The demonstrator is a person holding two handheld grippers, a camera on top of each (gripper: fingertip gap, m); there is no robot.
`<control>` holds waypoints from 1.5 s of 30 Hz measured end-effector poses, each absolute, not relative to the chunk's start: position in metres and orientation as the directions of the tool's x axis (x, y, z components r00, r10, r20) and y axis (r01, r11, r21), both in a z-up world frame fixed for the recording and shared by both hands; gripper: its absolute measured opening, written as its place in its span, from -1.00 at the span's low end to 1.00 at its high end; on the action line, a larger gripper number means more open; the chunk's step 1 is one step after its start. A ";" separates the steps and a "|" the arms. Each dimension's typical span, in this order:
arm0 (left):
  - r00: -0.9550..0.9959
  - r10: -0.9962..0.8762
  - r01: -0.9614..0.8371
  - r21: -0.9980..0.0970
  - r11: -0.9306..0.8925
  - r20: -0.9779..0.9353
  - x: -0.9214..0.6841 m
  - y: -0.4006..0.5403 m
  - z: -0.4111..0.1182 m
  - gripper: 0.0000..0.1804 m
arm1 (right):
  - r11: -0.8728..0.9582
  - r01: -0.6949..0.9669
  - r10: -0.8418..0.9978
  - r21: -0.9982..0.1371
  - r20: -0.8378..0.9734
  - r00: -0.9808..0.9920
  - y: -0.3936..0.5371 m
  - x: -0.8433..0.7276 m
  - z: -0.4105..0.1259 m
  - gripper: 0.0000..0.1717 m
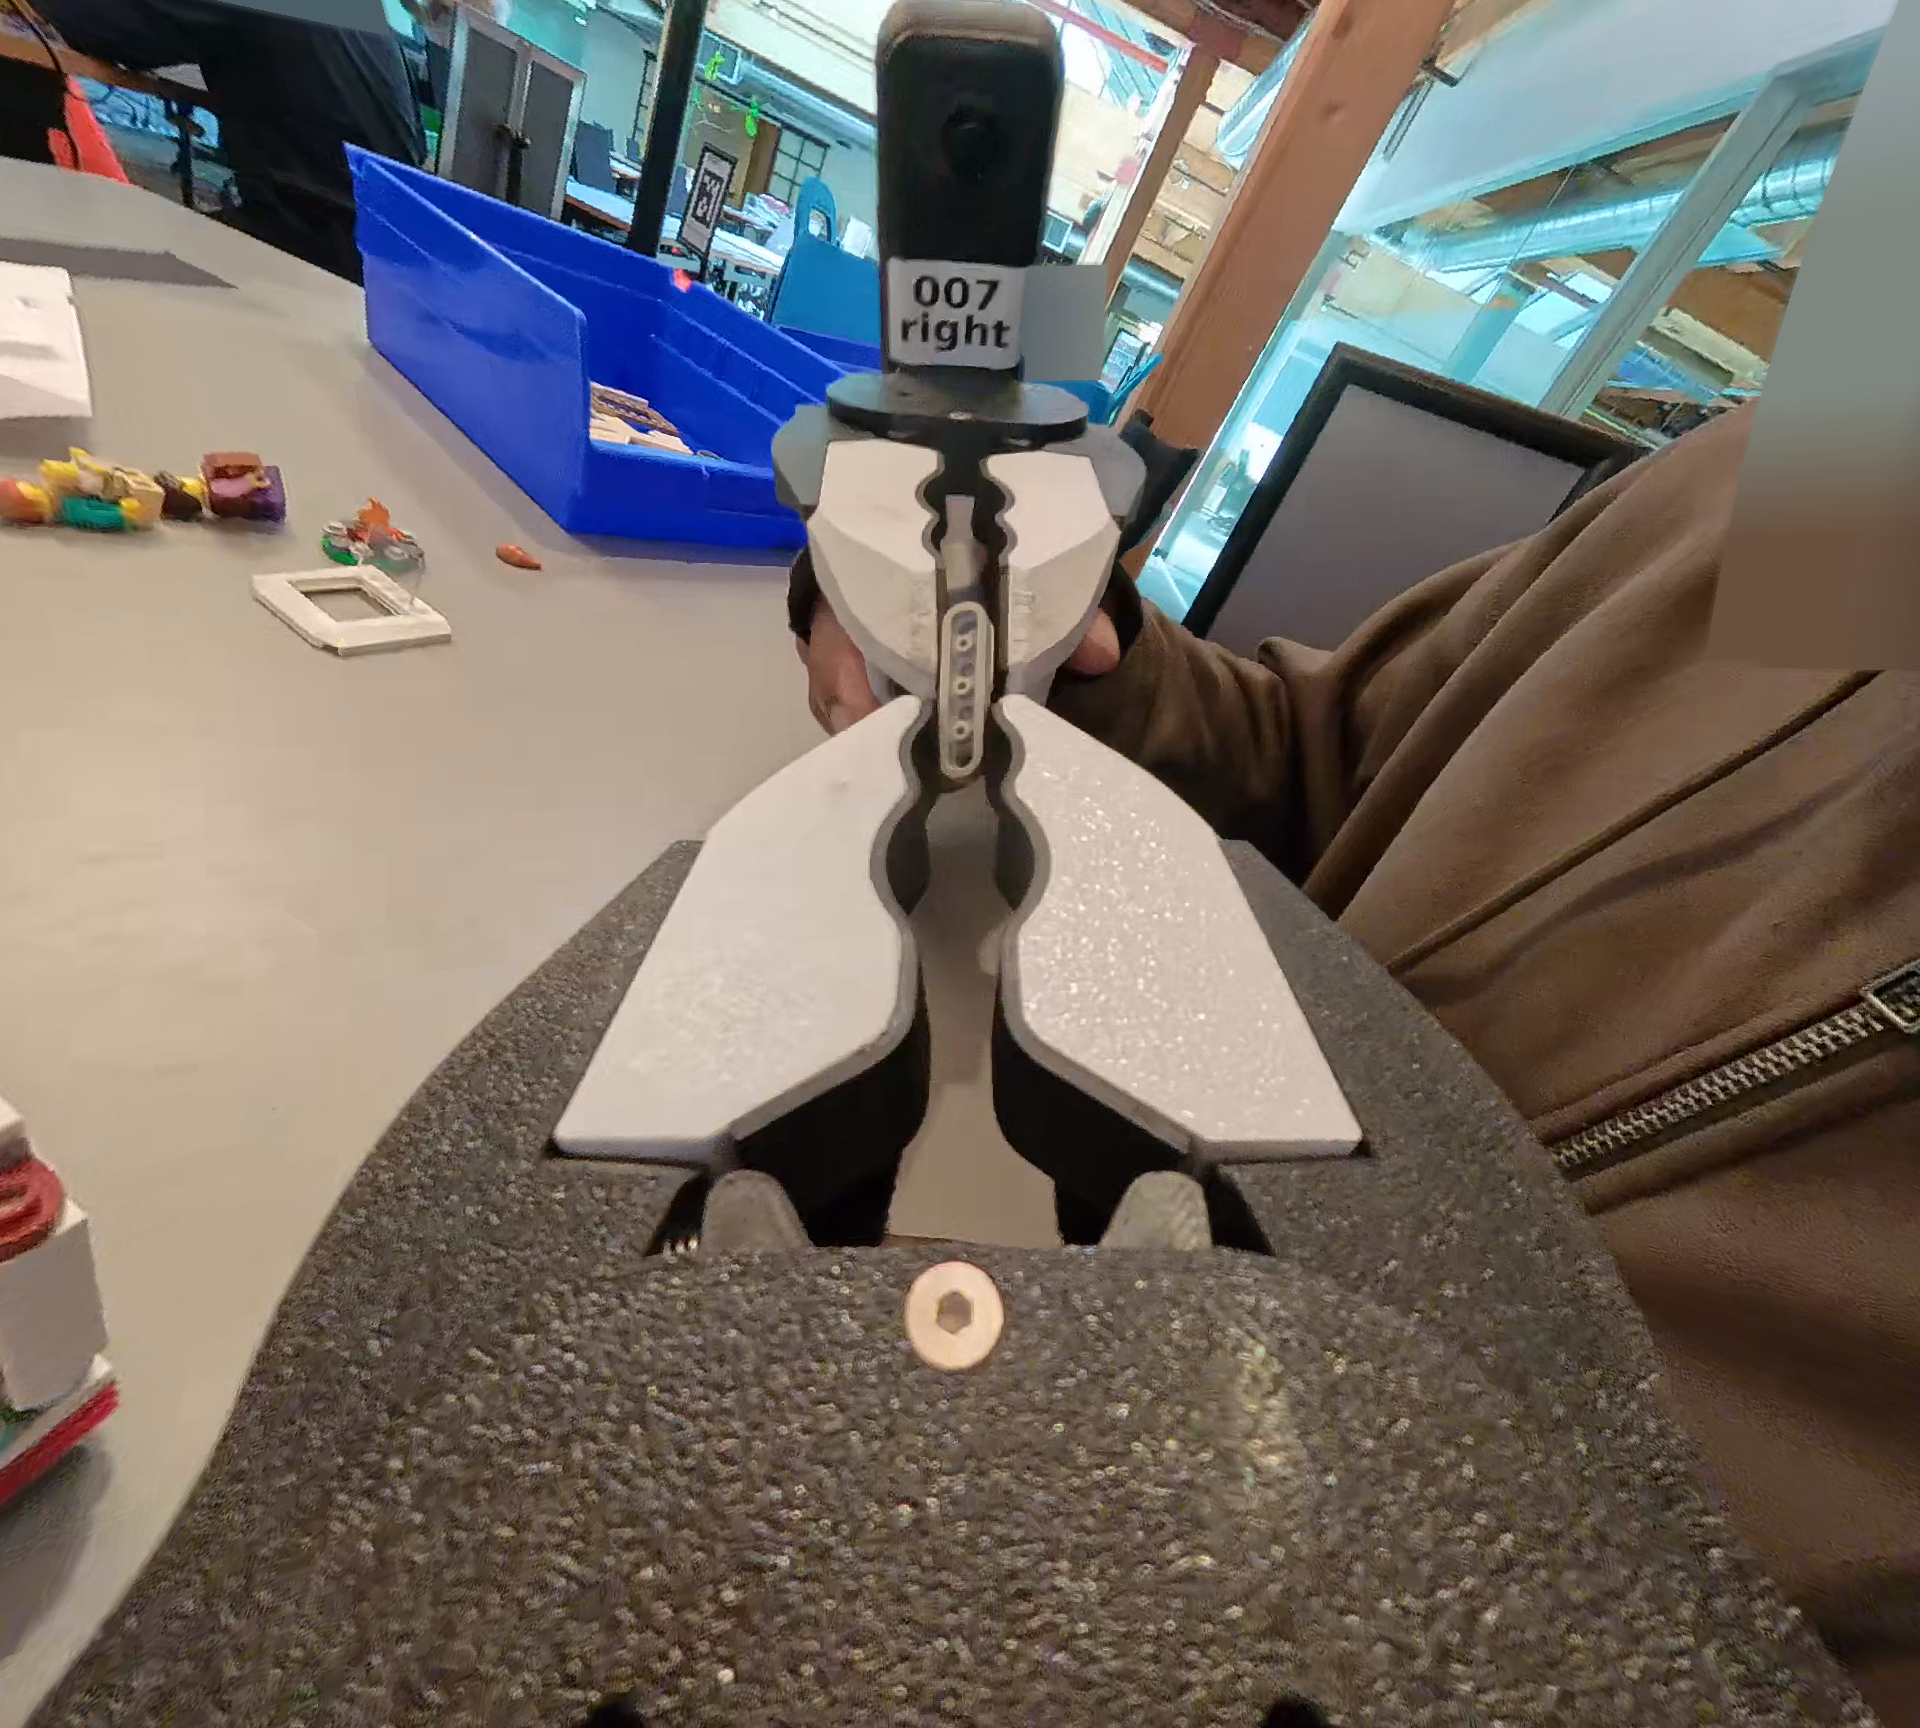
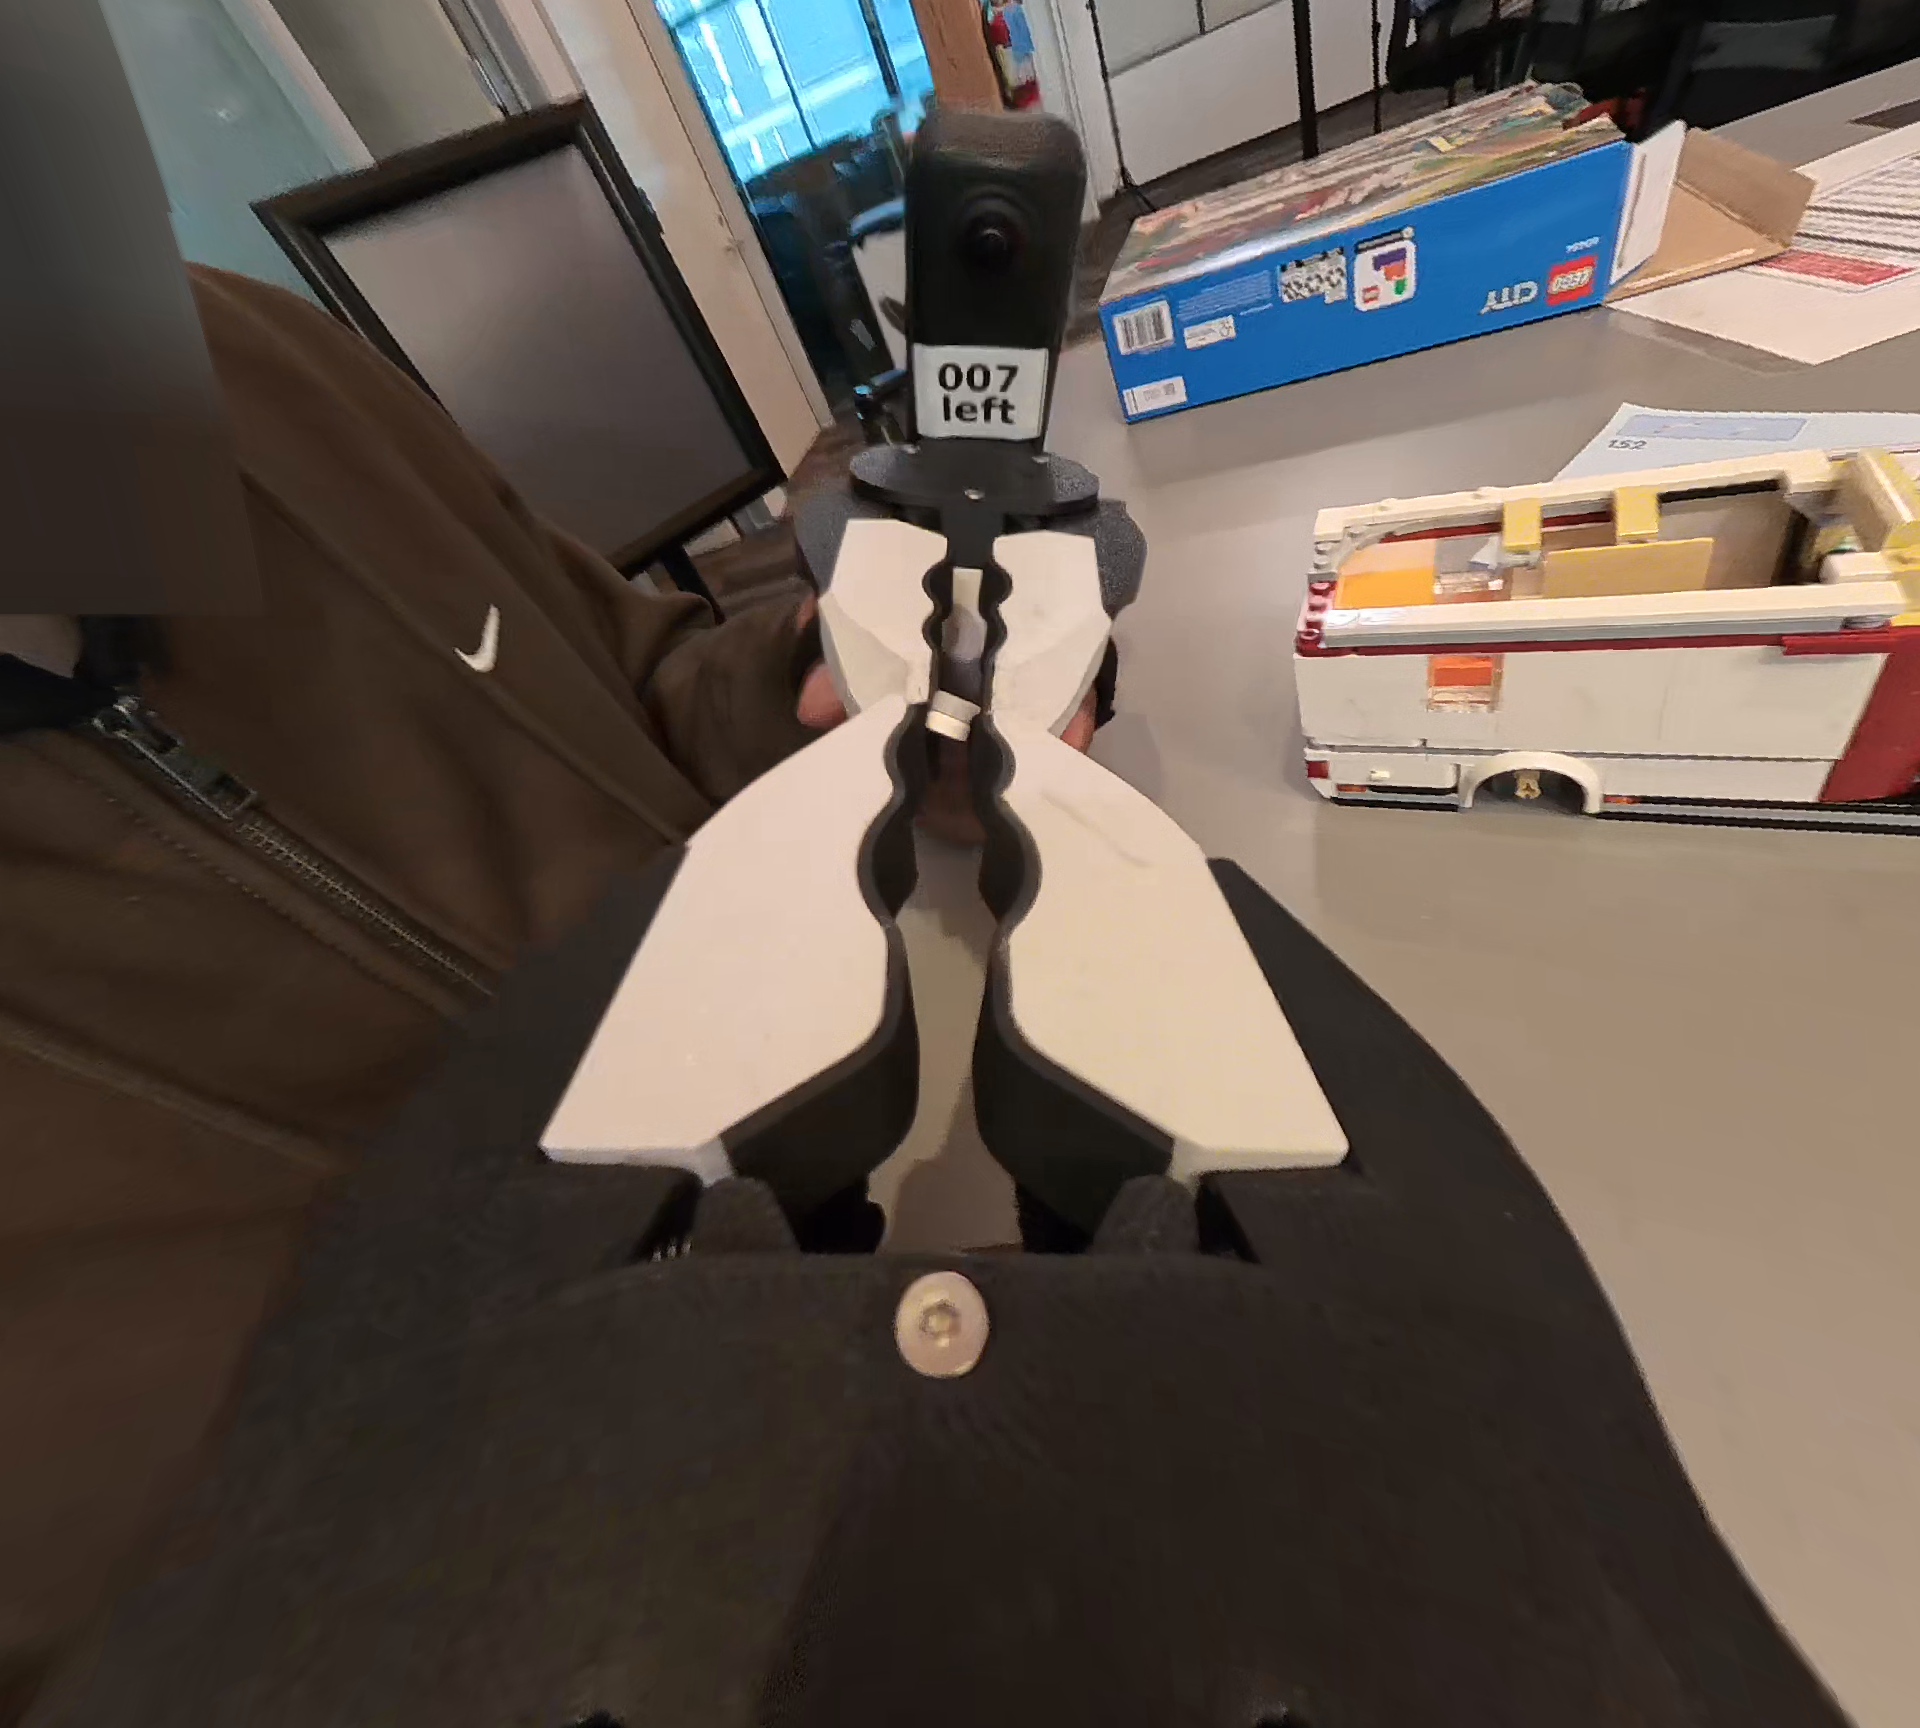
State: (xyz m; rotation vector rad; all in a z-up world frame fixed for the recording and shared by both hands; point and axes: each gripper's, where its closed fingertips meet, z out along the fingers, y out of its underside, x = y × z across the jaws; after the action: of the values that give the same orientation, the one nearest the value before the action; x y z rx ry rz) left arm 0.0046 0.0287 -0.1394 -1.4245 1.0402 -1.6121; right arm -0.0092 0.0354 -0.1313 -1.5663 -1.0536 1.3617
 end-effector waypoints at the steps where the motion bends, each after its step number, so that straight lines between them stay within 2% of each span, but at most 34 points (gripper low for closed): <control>1: -0.117 -0.909 0.006 -0.915 -0.403 0.400 0.005 0.028 -0.140 -0.91 | -0.314 0.115 0.948 -0.943 -0.305 0.087 0.035 -0.009 -0.132 -0.91; 5: -0.055 -0.959 -0.071 -0.960 -0.272 0.276 0.007 0.027 -0.147 -0.91 | -0.138 0.317 0.988 -0.938 -0.107 0.114 0.032 -0.006 -0.137 -0.91; 10: 0.010 -0.999 -0.249 -0.967 -0.045 0.044 0.009 0.022 -0.159 -0.91 | 0.005 0.539 0.999 -0.843 0.032 0.041 0.025 -0.001 -0.148 -0.91; 15: 0.008 -1.000 -0.329 -0.944 0.007 -0.010 0.009 0.021 -0.170 -0.92 | 0.117 0.688 0.990 -0.716 0.137 -0.026 0.024 0.004 -0.160 -0.91; 19: 0.010 -1.000 -0.356 -0.934 0.008 -0.012 0.007 0.022 -0.174 -0.92 | 0.179 0.745 0.976 -0.643 0.214 -0.050 0.026 0.004 -0.166 -0.91; 23: 0.015 -1.000 -0.345 -0.938 -0.006 0.001 0.007 0.024 -0.174 -0.92 | 0.170 0.738 0.974 -0.653 0.227 -0.023 0.028 0.005 -0.168 -0.91; 29: -0.025 -0.990 -0.221 -0.966 -0.132 0.141 0.004 0.022 -0.162 -0.92 | 0.048 0.531 0.980 -0.846 0.142 0.136 0.027 0.000 -0.160 -0.91; 32: -0.054 -0.979 -0.213 -0.960 -0.183 0.199 0.006 0.021 -0.163 -0.92 | 0.049 0.488 0.964 -0.871 0.169 0.206 0.027 0.002 -0.163 -0.91; 35: -0.097 -0.957 -0.211 -0.945 -0.248 0.273 0.010 0.017 -0.164 -0.92 | 0.101 0.540 0.946 -0.836 0.249 0.209 0.026 0.008 -0.165 -0.92; 36: -0.120 -0.947 -0.196 -0.942 -0.273 0.299 0.010 0.016 -0.161 -0.91 | 0.121 0.573 0.933 -0.811 0.289 0.212 0.028 0.012 -0.166 -1.00; 38: -0.203 -0.889 -0.081 -0.912 -0.403 0.411 -0.002 0.019 -0.137 -0.92 | 0.163 0.725 0.867 -0.669 0.448 0.219 0.047 0.037 -0.182 -1.00; 39: -0.149 -0.894 -0.080 -0.907 -0.414 0.422 -0.006 0.029 -0.140 -0.92 | 0.161 0.729 0.873 -0.666 0.441 0.210 0.047 0.041 -0.185 -1.00; 41: -0.071 -0.895 -0.072 -0.897 -0.435 0.440 -0.012 0.045 -0.146 -0.92 | 0.094 0.628 0.911 -0.773 0.321 0.260 0.046 0.037 -0.178 -1.00; 43: -0.094 -0.856 -0.015 -0.861 -0.509 0.508 -0.012 0.049 -0.142 -0.92 | 0.035 0.531 0.890 -0.847 0.268 0.369 0.059 0.034 -0.170 -1.00; 45: -0.110 -0.829 0.014 -0.833 -0.553 0.548 -0.009 0.050 -0.143 -0.91 | -0.045 0.389 0.893 -0.920 0.137 0.429 0.064 0.027 -0.164 -1.00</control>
State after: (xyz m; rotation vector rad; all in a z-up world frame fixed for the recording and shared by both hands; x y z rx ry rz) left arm -0.0090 0.0498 -0.1426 -1.5384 0.9150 -1.7306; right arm 0.0271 0.0641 -0.1638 -1.6374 -1.1400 0.6031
